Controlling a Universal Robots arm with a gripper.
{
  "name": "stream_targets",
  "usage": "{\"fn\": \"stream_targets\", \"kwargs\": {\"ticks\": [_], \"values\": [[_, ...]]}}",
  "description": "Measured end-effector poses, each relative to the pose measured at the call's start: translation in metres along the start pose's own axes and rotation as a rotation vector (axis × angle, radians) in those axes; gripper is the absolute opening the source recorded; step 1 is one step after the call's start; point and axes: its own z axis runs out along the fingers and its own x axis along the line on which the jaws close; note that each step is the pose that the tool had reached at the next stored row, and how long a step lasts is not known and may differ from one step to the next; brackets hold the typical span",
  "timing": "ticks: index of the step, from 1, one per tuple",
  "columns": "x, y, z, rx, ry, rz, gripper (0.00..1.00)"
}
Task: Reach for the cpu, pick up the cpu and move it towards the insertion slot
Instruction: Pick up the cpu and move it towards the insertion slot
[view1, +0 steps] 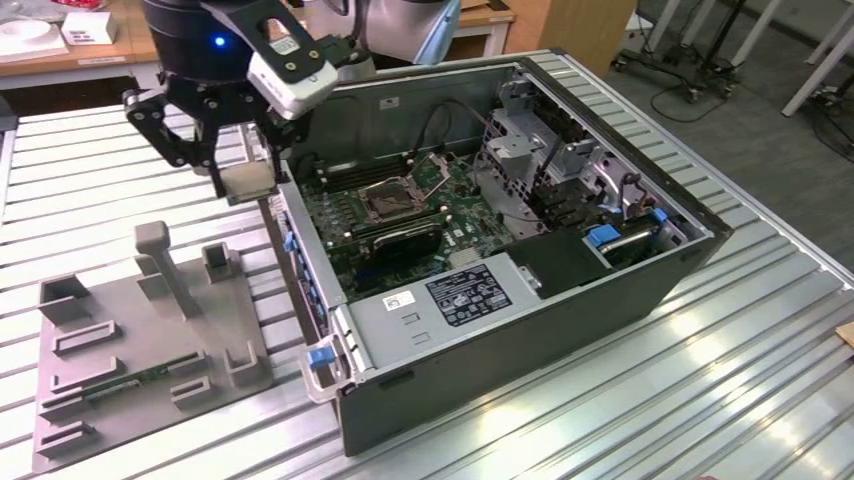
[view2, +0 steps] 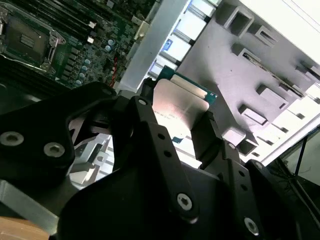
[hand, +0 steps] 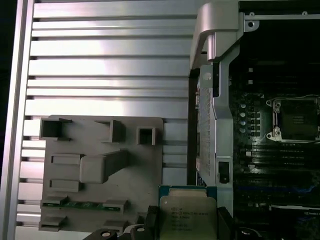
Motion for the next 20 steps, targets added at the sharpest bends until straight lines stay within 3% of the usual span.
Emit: {"fn": "stream_targets", "kwargs": {"ticks": [20], "values": [[-0.0535, -0.0010, 0.0003, -0.0001, 0.0000, 0.000, 0.54]]}}
